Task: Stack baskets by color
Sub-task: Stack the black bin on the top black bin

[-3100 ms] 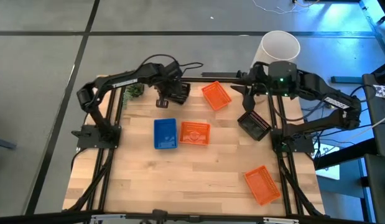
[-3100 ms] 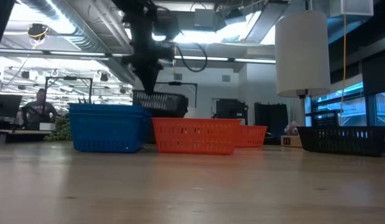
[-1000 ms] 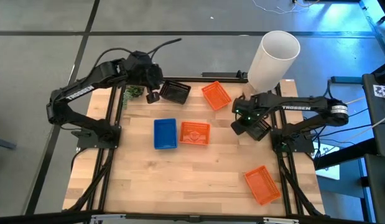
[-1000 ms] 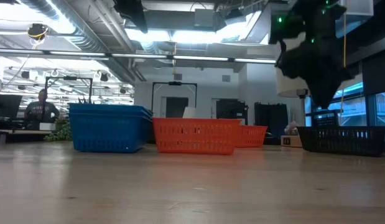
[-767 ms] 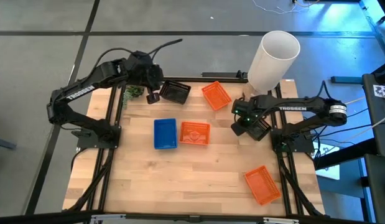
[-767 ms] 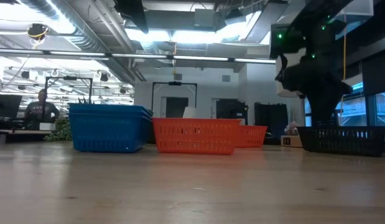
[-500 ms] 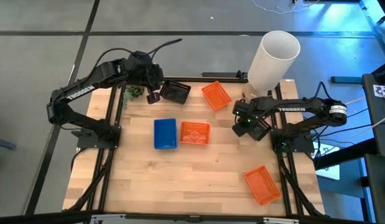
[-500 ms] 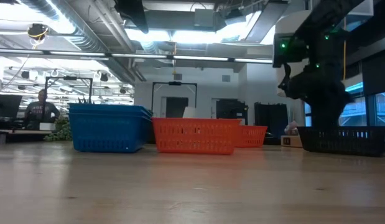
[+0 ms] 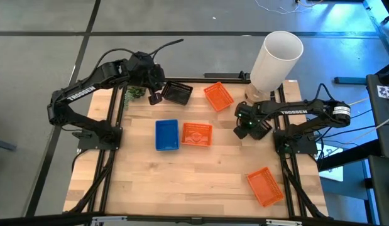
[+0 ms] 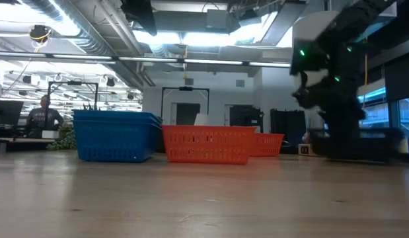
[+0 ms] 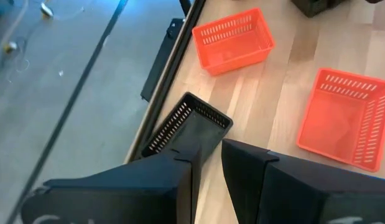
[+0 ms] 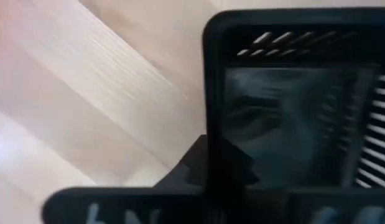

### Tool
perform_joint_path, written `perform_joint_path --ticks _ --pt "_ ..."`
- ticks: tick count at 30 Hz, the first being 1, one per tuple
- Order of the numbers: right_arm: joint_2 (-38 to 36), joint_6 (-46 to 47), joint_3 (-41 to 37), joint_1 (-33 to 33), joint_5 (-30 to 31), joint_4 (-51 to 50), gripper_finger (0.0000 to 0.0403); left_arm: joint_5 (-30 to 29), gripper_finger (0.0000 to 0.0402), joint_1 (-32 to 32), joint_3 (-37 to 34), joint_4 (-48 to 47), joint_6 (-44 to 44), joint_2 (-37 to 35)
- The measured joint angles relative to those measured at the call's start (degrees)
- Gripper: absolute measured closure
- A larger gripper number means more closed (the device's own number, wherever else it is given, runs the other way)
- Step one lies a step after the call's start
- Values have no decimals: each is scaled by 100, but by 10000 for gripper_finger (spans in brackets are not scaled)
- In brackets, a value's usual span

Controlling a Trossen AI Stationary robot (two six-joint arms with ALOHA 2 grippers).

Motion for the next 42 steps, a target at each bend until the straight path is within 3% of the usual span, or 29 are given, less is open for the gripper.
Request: perform_joint_path --ticks 6,15,22,30,42 --pt "0 -556 1031 7 266 -30 399 -41 346 0 -107 -655 -522 0" --pt "82 -1838 2743 -59 759 777 401 -108 346 48 -1114 -687 -1166 4" --pt "678 -2775 3726 -241 776 1233 402 -178 347 155 -2509 858 -1048 91" --pt "1169 -3203 4183 -355 623 1214 403 -602 347 436 -3465 2127 -1 556" --pt "1274 -3355 4217 -424 612 1211 403 -660 347 897 -3508 3043 710 1700"
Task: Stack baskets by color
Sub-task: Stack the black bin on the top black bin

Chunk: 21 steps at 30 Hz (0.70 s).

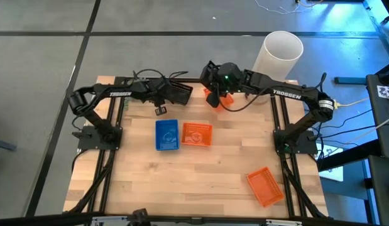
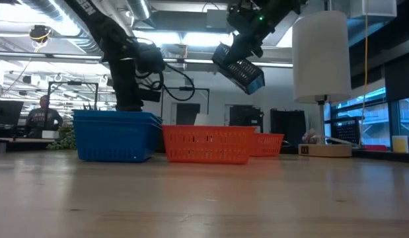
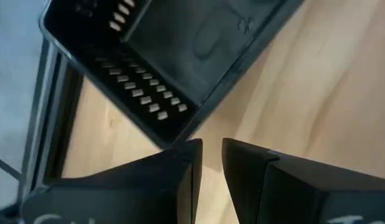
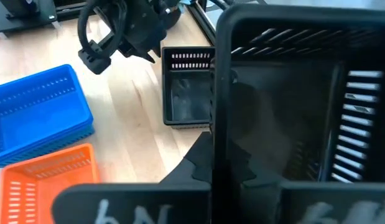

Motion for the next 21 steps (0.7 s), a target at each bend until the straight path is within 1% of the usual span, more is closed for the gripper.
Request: perform_joint_path --ticks 3,7,10,14,17,21 --pt "0 -32 0 -40 4 2 403 167 347 -9 0 286 90 36" --pt "0 -137 0 -126 4 4 403 635 347 -36 0 843 106 35" --pt "0 -143 0 -222 -27 12 403 740 347 -34 12 951 147 35" --pt "18 -154 4 -336 -171 310 403 611 347 -97 189 348 -82 -119" --pt "204 -135 20 -413 -527 794 403 282 347 -194 426 -205 -94 -561" --pt "649 -139 17 -443 -988 1529 403 -133 347 -338 590 -853 -123 -1340"
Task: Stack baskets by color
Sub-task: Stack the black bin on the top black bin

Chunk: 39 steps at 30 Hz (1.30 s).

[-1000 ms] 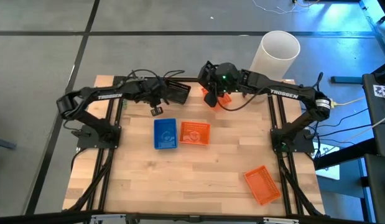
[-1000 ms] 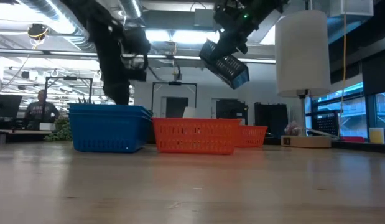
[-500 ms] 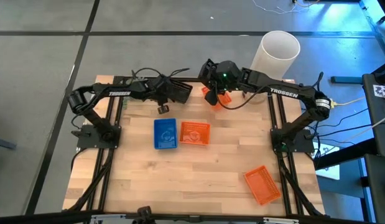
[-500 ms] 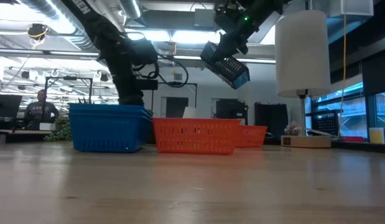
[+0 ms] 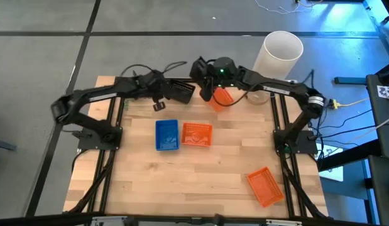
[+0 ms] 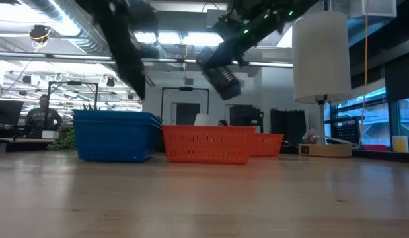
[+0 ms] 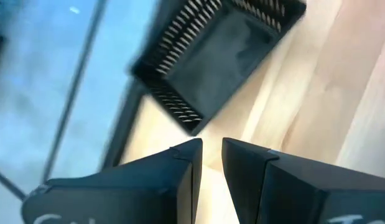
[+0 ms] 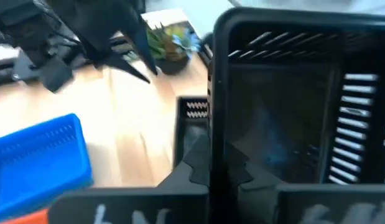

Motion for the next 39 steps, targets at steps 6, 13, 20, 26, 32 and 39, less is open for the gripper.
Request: perform_joint_path --ticks 6,13,20,26,32,39 --pt "734 39 0 -6 -386 1416 403 -458 347 -163 85 -644 -602 -1247" --pt "1808 180 656 -7 -771 1849 403 -485 347 -225 96 -721 -1004 -2239" --pt "2611 198 1696 0 -1108 975 403 -680 347 -220 94 -714 -1000 -2603" --pt "2798 171 2250 11 -960 -125 403 -766 347 -220 92 -721 -869 -2604" --pt "2803 -46 2253 11 -801 -219 403 -764 347 -220 92 -725 -836 -2597" --pt "2803 -215 2251 11 -804 -13 403 -764 347 -216 92 -723 -692 -2597"
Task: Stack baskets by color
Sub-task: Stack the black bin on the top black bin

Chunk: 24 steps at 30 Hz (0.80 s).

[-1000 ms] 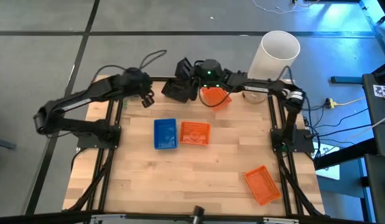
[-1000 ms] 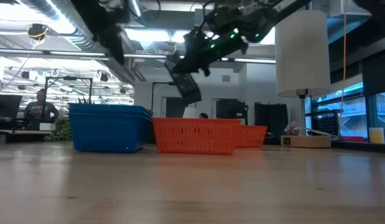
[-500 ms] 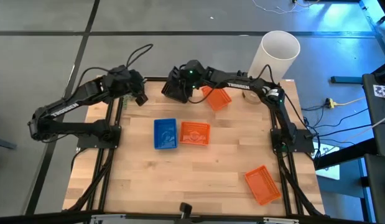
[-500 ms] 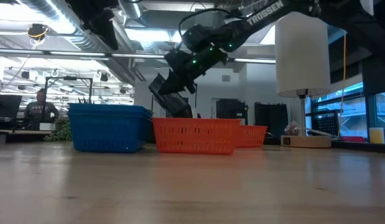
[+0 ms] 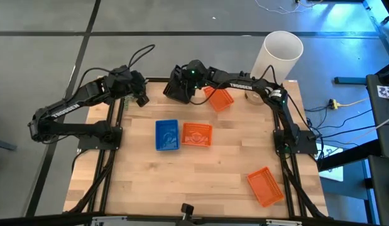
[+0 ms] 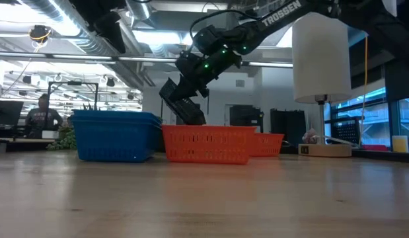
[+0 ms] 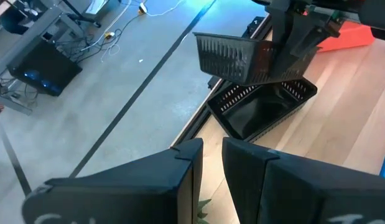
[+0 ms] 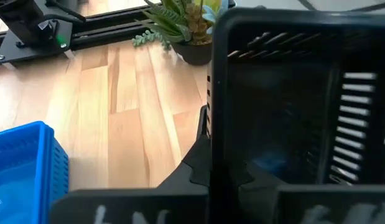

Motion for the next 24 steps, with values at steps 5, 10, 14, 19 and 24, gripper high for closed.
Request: perform_joint_path --ticks 5,10,14,19,24 --pt "115 316 0 4 28 55 403 2 347 0 0 0 2 0" --pt "364 402 -4 7 112 25 403 1 347 0 0 2 2 0" --pt "364 410 -4 17 112 -280 403 2 347 0 0 2 2 0" --pt "331 460 254 17 114 -1147 403 2 347 0 0 2 0 0" --pt "317 388 299 16 99 -1318 385 2 347 0 0 2 0 0"
